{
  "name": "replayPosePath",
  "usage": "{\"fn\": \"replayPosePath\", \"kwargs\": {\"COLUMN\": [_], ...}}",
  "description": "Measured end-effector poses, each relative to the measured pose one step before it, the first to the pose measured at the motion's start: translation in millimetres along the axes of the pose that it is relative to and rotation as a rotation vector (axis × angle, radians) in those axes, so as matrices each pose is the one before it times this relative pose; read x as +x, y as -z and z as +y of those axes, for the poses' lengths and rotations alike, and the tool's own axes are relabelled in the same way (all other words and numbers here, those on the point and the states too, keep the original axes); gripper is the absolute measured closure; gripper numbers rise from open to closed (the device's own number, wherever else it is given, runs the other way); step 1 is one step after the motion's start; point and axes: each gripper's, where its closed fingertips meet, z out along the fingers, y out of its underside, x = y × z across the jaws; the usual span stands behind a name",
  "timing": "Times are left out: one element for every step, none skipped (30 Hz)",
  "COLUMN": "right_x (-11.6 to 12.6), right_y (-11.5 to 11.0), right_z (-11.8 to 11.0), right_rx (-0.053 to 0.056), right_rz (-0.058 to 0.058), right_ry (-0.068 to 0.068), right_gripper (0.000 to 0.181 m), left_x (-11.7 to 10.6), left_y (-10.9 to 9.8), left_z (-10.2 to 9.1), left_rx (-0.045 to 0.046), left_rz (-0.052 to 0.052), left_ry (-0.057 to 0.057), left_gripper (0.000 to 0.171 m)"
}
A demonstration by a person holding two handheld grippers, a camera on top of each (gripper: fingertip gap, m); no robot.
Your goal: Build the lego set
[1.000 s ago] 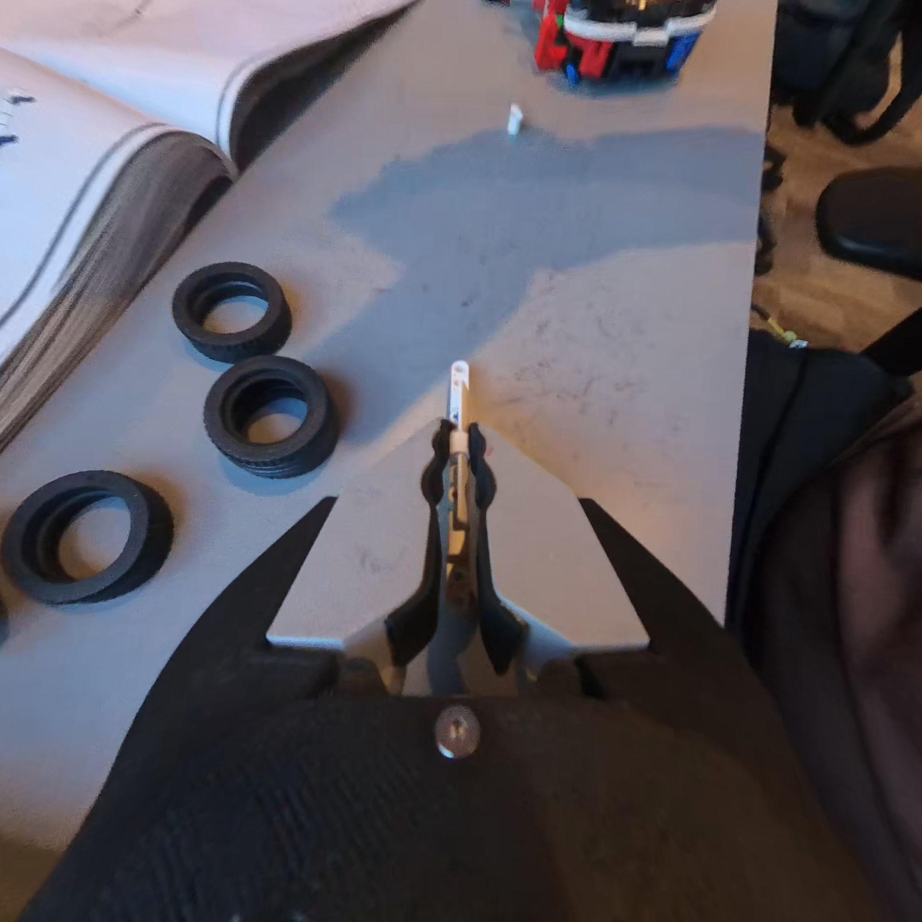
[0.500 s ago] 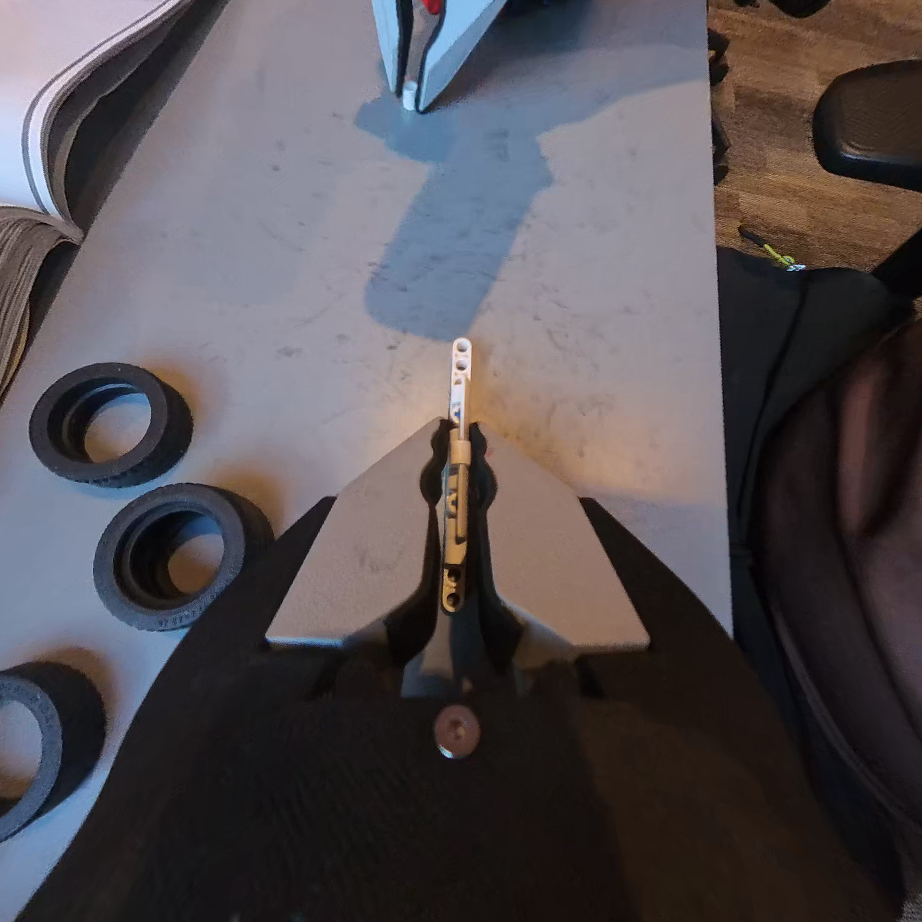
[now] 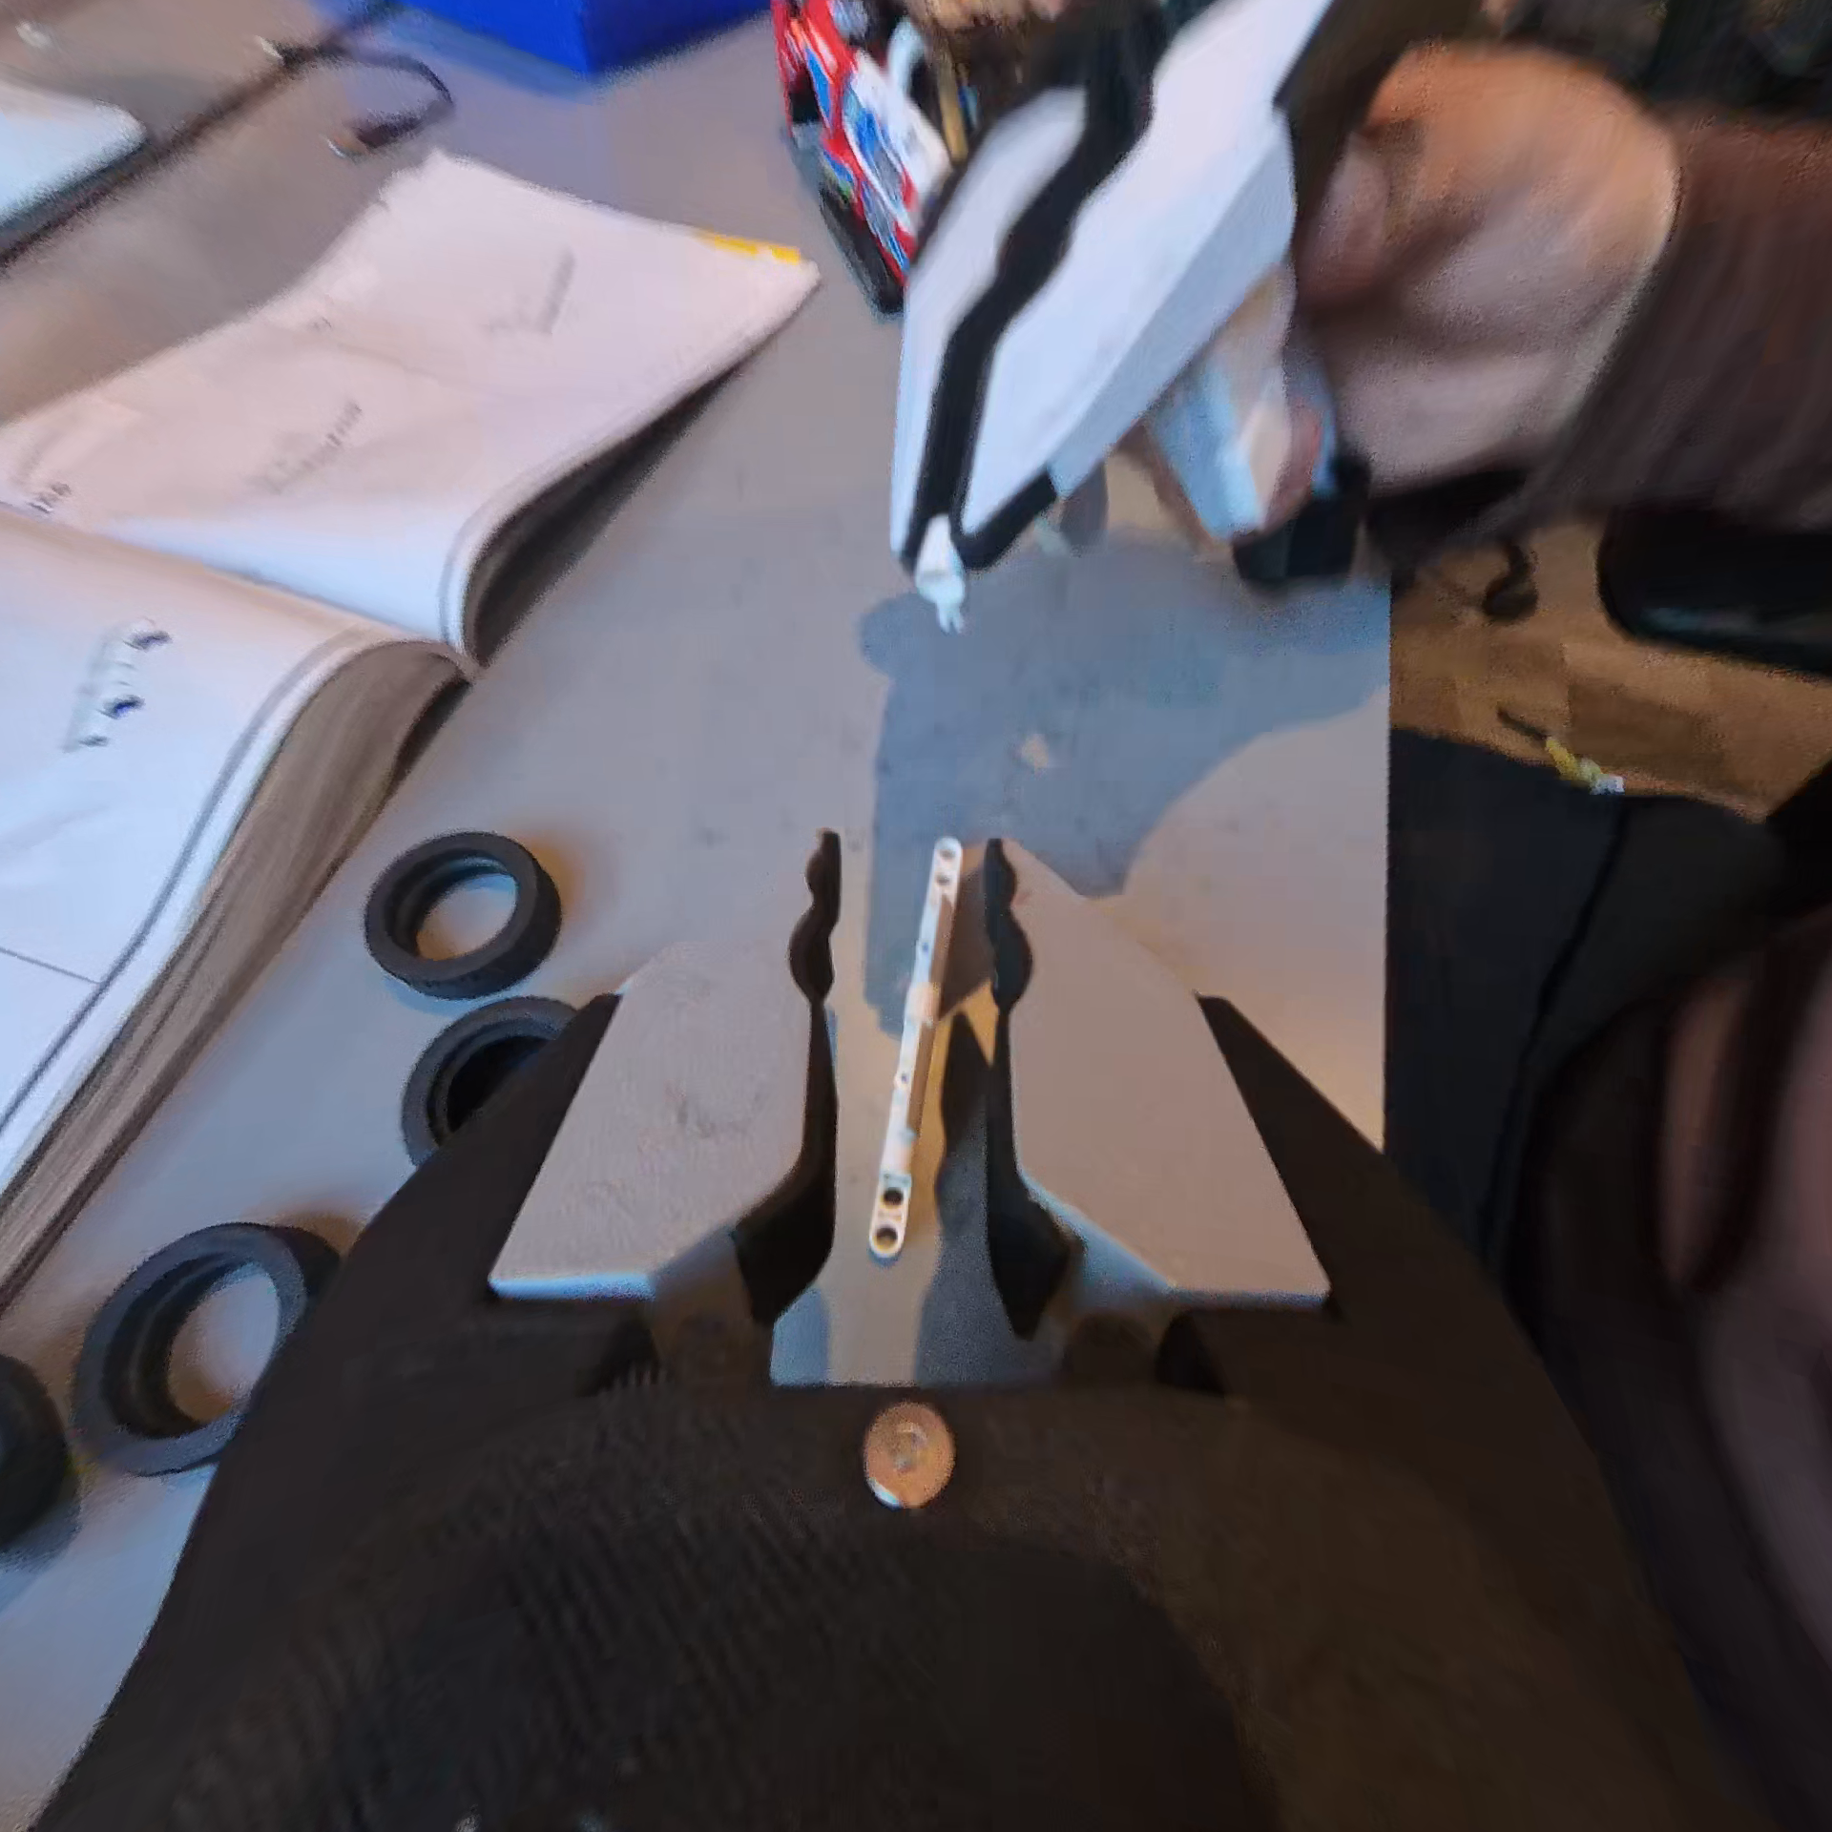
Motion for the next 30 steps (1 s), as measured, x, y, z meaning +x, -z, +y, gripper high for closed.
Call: {"fn": "replayPosePath", "kwargs": {"right_x": [-1.75, -0.47, -1.67, -1.19, 0.32, -0.74, -1.27, 0.39, 1.24, 1.33, 1.96, 1.15, -0.12, 0.34, 0.52, 0.97, 0.65, -0.78, -1.35, -0.84, -0.24, -0.07, 0.23, 0.68, 1.53, 2.26, 2.02, 1.48, 0.68, -1.17], "right_y": [-1.05, -0.78, -0.68, -0.42, -0.21, -0.26, -0.81, -1.10, -1.52, -1.66, -1.26, -0.89, -0.44, 0.01, 0.04, 0.27, 0.12, -0.28, -0.72, -0.45, -0.13, -0.21, -0.02, 0.18, 0.24, 0.35, 0.80, 1.38, 1.75, 1.78], "right_z": [-3.05, -2.48, -1.60, -1.45, -1.73, -1.49, 0.17, 1.71, 2.97, 3.45, 2.63, 1.01, -0.37, -0.94, -0.70, -0.42, -0.53, 0.05, 0.76, 0.37, -0.52, 0.03, 0.25, 0.48, 1.33, 2.41, 3.07, 2.84, 2.83, 3.14], "right_rx": [0.0546, 0.0421, 0.0313, 0.0290, 0.0355, 0.0340, 0.0209, 0.0096, -0.0005, -0.0074, -0.0060, 0.0015, 0.0073, 0.0096, 0.0053, 0.0021, 0.0018, -0.0020, -0.0086, -0.0062, -0.0007, -0.0060, -0.0109, -0.0157, -0.0264, -0.0405, -0.0492, -0.0505, -0.0506, -0.0506], "right_rz": [-0.0459, -0.0343, -0.0384, -0.0311, -0.0166, -0.0210, -0.0259, -0.0163, -0.0102, -0.0077, 0.0002, -0.0004, -0.0042, 0.0019, 0.0069, 0.0129, 0.0150, 0.0080, 0.0060, 0.0118, 0.0172, 0.0163, 0.0152, 0.0172, 0.0237, 0.0320, 0.0362, 0.0377, 0.0352, 0.0231], "right_ry": [-0.0810, -0.0828, -0.0822, -0.0769, -0.0597, -0.0426, -0.0389, -0.0361, -0.0294, -0.0229, -0.0151, -0.0043, 0.0016, 0.0076, 0.0180, 0.0260, 0.0290, 0.0279, 0.0251, 0.0294, 0.0365, 0.0352, 0.0301, 0.0321, 0.0448, 0.0675, 0.0908, 0.1041, 0.1069, 0.1014], "right_gripper": [0.174, 0.174, 0.174, 0.175, 0.174, 0.175, 0.175, 0.175, 0.175, 0.175, 0.175, 0.175, 0.175, 0.175, 0.175, 0.175, 0.175, 0.175, 0.175, 0.175, 0.175, 0.175, 0.175, 0.175, 0.175, 0.174, 0.174, 0.172, 0.166, 0.163], "left_x": [-2.49, -2.93, -3.04, -2.43, -1.14, 0.53, 2.18, 1.25, 0.95, 0.10, -0.54, 0.53, 0.19, -0.88, 0.91, 1.00, 0.13, 1.85, 4.41, 1.66, -0.11, 0.54, 0.33, -0.11, -0.40, -0.17, 0.66, 0.47, 0.53, 1.44], "left_y": [2.23, 1.99, 1.51, 1.17, 0.83, 0.52, -0.03, 0.28, 0.83, 0.89, 0.84, 0.82, 0.17, -0.41, -0.79, -0.56, -0.42, -0.20, 0.33, 0.54, 0.29, -0.02, -0.21, -0.16, -0.60, -1.19, -1.33, -1.27, -0.87, -0.92], "left_z": [-8.81, -7.41, -5.51, -3.81, -3.28, -2.33, -1.00, -1.21, -2.01, -1.49, -0.80, -0.36, 0.64, 1.20, 1.43, 0.68, 0.03, -0.28, -1.34, -1.13, -0.40, 0.20, 0.48, 0.98, 2.29, 3.53, 3.92, 3.70, 2.93, 2.58], "left_rx": [0.03851, 0.03151, 0.02020, 0.01199, 0.01028, 0.00566, -0.00156, 0.00220, 0.01101, 0.00629, 0.00108, 0.00066, -0.00529, -0.00899, -0.00952, -0.00443, 0.00018, 0.00078, 0.00710, 0.00659, 0.00317, -0.00115, -0.00162, -0.00253, -0.01029, -0.01953, -0.02364, -0.02309, -0.01752, -0.01629], "left_rz": [-0.0290, -0.0343, -0.0394, -0.0398, -0.0338, -0.0208, -0.0034, -0.0050, -0.0041, -0.0078, -0.0080, 0.0015, 0.0036, 0.0017, 0.0168, 0.0195, 0.0157, 0.0292, 0.0463, 0.0268, 0.0130, 0.0168, 0.0141, 0.0097, 0.0065, 0.0045, 0.0052, 0.0003, -0.0050, -0.0010], "left_ry": [0.0131, 0.0006, -0.0197, -0.0379, -0.0405, -0.0329, -0.0221, -0.0143, -0.0156, -0.0118, -0.0052, 0.0004, 0.0130, 0.0260, 0.0313, 0.0343, 0.0367, 0.0415, 0.0415, 0.0361, 0.0248, 0.0198, 0.0158, 0.0101, 0.0005, -0.0099, -0.0168, -0.0220, -0.0291, -0.0327], "left_gripper": [0.144, 0.144, 0.144, 0.144, 0.145, 0.145, 0.145, 0.145, 0.145, 0.146, 0.147, 0.150, 0.153, 0.154, 0.156, 0.157, 0.158, 0.159, 0.165, 0.168, 0.170, 0.170, 0.170, 0.170, 0.170, 0.170, 0.170, 0.171, 0.171, 0.171]}}
